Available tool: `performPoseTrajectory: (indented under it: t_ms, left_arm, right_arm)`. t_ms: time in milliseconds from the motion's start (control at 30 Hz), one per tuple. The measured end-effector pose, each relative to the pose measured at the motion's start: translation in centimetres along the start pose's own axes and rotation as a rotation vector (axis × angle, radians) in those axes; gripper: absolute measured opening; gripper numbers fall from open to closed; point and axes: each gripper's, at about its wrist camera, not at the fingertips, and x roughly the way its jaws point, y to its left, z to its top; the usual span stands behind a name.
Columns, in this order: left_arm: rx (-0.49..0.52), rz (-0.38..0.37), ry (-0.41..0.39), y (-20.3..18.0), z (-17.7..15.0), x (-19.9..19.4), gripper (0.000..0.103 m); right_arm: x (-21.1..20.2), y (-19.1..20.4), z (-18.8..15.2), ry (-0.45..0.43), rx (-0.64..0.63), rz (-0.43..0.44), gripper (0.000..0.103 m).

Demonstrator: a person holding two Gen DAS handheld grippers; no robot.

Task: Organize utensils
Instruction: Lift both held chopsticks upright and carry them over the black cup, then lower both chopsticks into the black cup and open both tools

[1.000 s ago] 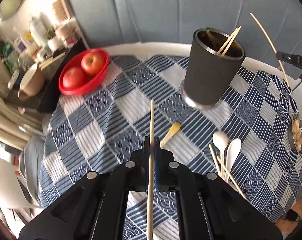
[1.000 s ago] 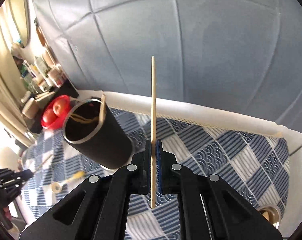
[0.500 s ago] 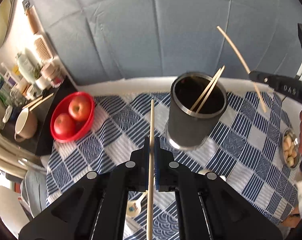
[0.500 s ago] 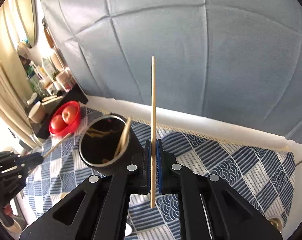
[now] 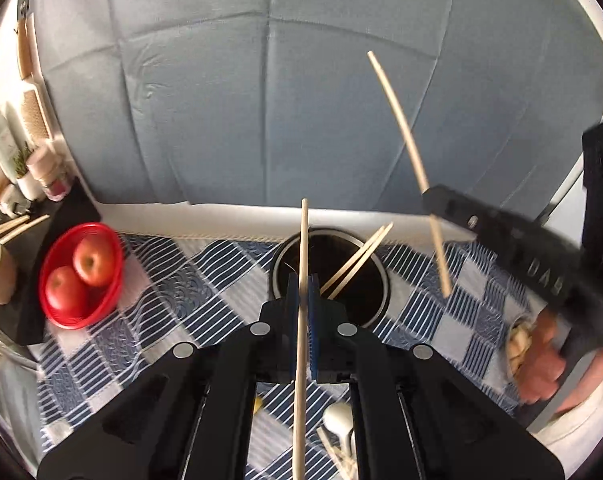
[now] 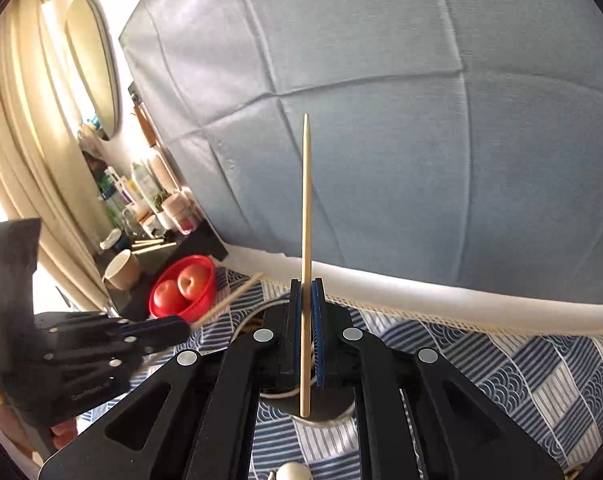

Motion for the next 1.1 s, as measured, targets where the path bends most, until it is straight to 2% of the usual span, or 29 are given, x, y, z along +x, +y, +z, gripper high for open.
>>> performPoseTrajectory:
  t_ms: [333, 467, 767, 1100]
  left_arm:
    - [-0.146, -0.167, -0.090, 1.2, 2.3, 1.6, 0.004]
    - [-0.187, -0.219, -0.136, 2.1, 2.5, 2.5, 0.004]
    - [-0.316, -0.388, -0.281, 4.6, 1.6, 5.4, 0.004]
    - [-0.384, -0.482, -0.394, 5.8, 0.7, 8.6, 0.004]
  right_arm:
    - [2.0, -0.4, -0.3, -0.027, 0.040, 0.082, 0.005]
    - [2.6, -0.8, -0.5, -0.040, 0.048, 0.101, 0.005]
    - [4.1, -1.2, -0.9, -0.073, 0.039, 0.164, 0.005]
    - [5.7, -2.2, -2.3, -0.087, 0.084, 0.222, 0.005]
